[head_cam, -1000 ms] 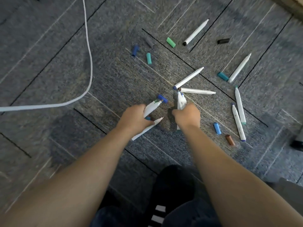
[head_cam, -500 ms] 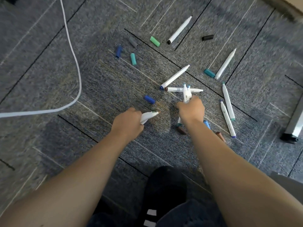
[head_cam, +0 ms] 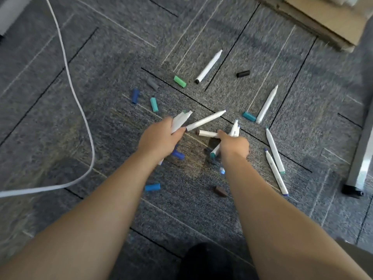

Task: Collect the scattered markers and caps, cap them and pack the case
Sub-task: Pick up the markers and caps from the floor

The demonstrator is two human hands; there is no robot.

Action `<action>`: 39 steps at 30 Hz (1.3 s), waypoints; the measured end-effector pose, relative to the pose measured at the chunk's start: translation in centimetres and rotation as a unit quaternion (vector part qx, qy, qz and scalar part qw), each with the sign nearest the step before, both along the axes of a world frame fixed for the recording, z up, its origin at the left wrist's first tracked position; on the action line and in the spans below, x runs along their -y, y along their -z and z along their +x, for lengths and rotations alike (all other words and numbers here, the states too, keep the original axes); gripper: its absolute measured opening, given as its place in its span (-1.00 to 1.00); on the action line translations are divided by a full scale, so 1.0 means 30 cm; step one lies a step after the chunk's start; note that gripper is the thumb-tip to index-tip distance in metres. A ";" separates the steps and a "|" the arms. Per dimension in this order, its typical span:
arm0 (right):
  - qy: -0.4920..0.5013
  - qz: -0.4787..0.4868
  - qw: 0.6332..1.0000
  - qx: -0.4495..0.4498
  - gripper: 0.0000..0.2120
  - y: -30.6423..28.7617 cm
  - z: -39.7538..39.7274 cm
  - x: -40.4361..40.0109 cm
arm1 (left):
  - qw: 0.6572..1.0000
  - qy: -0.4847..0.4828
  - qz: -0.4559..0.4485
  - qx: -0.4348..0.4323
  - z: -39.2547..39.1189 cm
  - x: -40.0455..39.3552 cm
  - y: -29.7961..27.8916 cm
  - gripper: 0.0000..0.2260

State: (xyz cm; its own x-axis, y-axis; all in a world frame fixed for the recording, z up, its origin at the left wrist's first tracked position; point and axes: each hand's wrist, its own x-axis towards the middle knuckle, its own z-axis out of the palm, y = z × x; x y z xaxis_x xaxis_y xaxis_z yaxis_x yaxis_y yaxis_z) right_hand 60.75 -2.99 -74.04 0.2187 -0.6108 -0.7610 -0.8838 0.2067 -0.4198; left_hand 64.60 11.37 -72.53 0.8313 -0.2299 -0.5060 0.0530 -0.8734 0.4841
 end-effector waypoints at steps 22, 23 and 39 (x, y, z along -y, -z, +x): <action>-0.151 -0.175 0.973 0.015 -0.86 -0.036 -0.178 0.271 | 0.990 0.110 0.084 -0.039 0.044 0.353 0.038 -0.82; -0.151 -0.185 0.971 0.008 -0.86 -0.037 -0.202 0.293 | 0.992 0.099 0.069 -0.045 0.026 0.373 0.035 -0.84; -0.209 -0.141 0.967 -0.042 -0.70 -0.010 -0.245 0.411 | 0.987 -0.026 -0.055 -0.149 -0.088 0.472 0.049 -0.85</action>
